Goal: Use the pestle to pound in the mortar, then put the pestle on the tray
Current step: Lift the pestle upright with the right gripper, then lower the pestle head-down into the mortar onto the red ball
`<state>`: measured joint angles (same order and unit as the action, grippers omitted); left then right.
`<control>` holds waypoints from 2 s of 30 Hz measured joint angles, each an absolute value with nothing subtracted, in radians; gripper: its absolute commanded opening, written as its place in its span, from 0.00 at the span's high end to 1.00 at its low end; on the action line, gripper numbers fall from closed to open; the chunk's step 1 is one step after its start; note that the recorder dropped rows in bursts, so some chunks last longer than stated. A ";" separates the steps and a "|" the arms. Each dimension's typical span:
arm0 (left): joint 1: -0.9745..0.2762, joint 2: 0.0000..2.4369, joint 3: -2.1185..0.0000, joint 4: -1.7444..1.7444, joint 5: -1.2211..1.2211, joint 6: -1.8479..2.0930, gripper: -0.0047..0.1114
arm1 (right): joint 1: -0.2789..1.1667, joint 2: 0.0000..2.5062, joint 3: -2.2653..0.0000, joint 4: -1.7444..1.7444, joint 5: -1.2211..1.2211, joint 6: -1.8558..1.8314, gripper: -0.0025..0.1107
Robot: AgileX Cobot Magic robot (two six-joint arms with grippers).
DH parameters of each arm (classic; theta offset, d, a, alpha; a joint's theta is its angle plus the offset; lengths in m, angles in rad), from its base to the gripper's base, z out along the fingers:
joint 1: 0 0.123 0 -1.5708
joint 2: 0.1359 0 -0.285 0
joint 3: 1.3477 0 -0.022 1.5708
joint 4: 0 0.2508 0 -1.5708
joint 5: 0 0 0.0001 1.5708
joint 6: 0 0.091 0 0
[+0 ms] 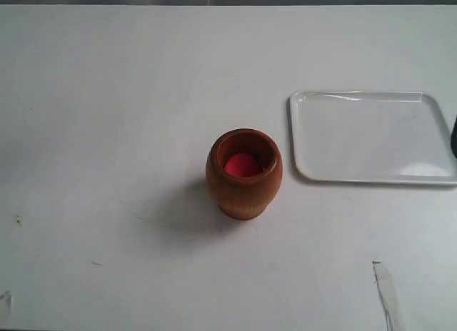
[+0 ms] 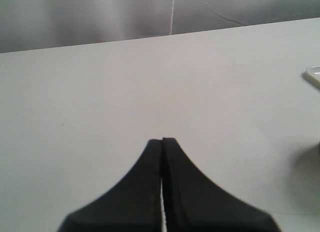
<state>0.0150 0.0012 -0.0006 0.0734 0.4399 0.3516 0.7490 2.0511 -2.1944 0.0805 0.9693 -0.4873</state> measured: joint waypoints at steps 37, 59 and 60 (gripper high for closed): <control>0.015 0.001 -0.001 0.073 0.440 0.352 0.96 | 0.818 1.385 -0.450 -0.219 -0.963 0.216 0.98; 0.015 0.001 -0.001 0.073 0.440 0.352 0.96 | 0.818 1.531 -0.402 -0.267 -0.981 0.240 0.98; 0.015 0.001 -0.001 0.073 0.440 0.352 0.96 | 0.818 1.533 -0.390 -0.267 -0.977 0.234 0.98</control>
